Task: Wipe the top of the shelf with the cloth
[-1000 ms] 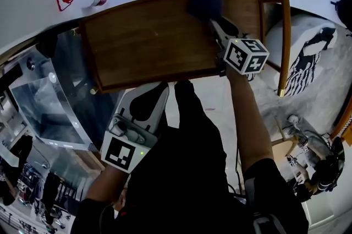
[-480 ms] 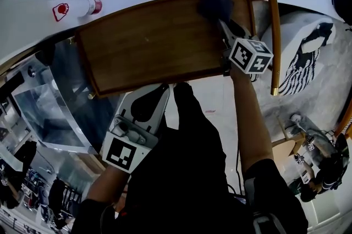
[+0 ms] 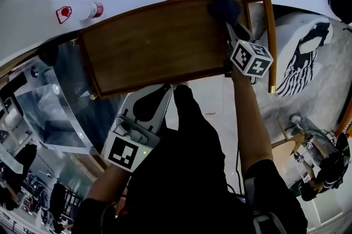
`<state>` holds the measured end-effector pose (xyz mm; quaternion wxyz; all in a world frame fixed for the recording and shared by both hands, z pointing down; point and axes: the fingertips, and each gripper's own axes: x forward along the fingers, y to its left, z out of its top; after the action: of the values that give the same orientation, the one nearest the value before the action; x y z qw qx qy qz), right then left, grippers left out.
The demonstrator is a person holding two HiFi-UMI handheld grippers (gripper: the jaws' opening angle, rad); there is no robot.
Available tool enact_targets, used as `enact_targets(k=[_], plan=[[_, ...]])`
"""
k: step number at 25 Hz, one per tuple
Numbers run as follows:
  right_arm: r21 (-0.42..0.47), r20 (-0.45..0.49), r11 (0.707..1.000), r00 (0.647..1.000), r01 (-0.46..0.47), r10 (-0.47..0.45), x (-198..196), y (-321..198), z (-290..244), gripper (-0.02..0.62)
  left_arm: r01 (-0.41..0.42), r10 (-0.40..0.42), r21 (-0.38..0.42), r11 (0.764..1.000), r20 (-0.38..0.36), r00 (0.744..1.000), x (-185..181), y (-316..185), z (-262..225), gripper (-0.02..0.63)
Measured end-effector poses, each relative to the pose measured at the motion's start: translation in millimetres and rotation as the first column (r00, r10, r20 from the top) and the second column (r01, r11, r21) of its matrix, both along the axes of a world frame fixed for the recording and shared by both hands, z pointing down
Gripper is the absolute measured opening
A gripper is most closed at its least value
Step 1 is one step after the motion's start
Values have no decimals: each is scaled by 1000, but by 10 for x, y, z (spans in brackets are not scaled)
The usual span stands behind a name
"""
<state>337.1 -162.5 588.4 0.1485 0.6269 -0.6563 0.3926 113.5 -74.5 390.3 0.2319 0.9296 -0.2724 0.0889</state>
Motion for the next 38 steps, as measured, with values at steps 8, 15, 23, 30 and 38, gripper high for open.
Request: enact_targets(k=[8, 15, 23, 30, 38], plan=[[76, -6, 993, 996, 94, -94, -607, -119, -466, 83, 50, -49, 28, 998, -15, 999, -476, -65, -166, 20], [116, 42, 964, 969, 238, -245, -1679, -273, -698, 83, 131, -130, 48, 990, -21, 991, -1088, -101, -262, 20], [130, 102, 895, 892, 428, -441, -3075, -175, -732, 83, 218, -218, 47, 975, -15, 976, -1791, 21, -281, 20], [122, 144, 823, 810, 555, -568, -4038, 45, -648, 83, 278, -277, 46, 960, -15, 961, -2295, 187, -278, 20], [85, 171, 771, 753, 631, -635, -4689, 239, -404, 83, 330, -330, 27, 944, -11, 944, -2747, 329, -187, 20]])
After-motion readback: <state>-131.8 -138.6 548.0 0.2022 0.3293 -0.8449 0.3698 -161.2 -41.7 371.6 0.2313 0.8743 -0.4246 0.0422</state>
